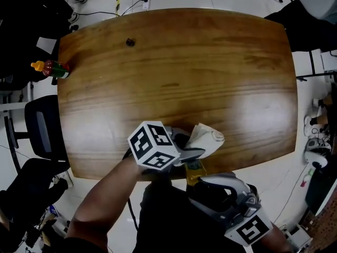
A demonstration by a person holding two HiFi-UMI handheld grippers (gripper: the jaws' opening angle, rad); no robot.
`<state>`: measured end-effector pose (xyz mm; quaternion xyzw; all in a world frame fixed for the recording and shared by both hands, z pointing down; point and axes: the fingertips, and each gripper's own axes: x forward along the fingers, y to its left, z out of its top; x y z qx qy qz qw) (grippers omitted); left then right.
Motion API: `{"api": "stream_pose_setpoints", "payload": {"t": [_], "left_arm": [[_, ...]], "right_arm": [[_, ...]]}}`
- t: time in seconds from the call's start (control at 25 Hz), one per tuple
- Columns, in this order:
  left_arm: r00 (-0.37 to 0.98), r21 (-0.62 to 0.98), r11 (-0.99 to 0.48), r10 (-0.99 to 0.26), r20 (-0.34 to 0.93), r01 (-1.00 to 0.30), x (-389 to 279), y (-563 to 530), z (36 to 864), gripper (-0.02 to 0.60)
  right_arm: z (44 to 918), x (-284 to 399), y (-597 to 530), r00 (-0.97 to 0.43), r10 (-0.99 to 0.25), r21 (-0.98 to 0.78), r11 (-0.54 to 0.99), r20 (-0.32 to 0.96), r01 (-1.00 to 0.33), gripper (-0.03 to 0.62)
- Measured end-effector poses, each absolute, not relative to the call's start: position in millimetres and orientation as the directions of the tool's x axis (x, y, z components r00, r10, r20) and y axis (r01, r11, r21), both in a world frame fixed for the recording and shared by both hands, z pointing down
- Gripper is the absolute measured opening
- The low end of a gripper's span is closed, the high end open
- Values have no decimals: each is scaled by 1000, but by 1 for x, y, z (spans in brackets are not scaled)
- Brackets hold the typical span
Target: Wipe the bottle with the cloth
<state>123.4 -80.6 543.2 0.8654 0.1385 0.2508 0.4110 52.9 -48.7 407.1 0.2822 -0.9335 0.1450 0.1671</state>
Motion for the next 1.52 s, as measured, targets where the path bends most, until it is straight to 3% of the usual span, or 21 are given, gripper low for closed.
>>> {"api": "stream_pose_setpoints", "payload": {"t": [0.24, 0.36, 0.52, 0.72, 0.84, 1.2, 1.28, 1.4, 1.52], "left_arm": [[890, 739, -671, 297, 347, -64, 122, -108, 528, 101], [942, 765, -643, 230, 246, -43, 113, -122, 491, 101], [978, 812, -578, 204, 47, 81, 104, -118, 431, 101], [951, 812, -584, 249, 183, -3, 111, -97, 471, 101], [950, 796, -602, 212, 229, -58, 108, -101, 480, 101], [989, 697, -705, -57, 134, -135, 62, -133, 376, 101], [994, 707, -701, -96, 44, -98, 51, -133, 337, 101], [987, 781, -621, -74, -144, 67, 49, -120, 291, 101], [982, 847, -515, -50, -181, 130, 67, -105, 295, 101]], "right_arm": [[409, 57, -53, -785, -484, -180, 795, 387, -579, 149], [408, 58, -57, -782, -491, -181, 790, 383, -585, 149], [406, 57, -59, -776, -513, -191, 775, 367, -603, 149], [402, 54, -65, -781, -524, -177, 780, 339, -600, 147], [404, 54, -68, -788, -517, -173, 789, 334, -590, 147], [421, 56, -59, -777, -471, -150, 807, 419, -570, 147], [420, 55, -62, -770, -486, -145, 799, 413, -583, 147], [418, 54, -65, -761, -514, -120, 792, 396, -598, 147], [418, 54, -61, -750, -535, -104, 783, 390, -613, 147]]}}
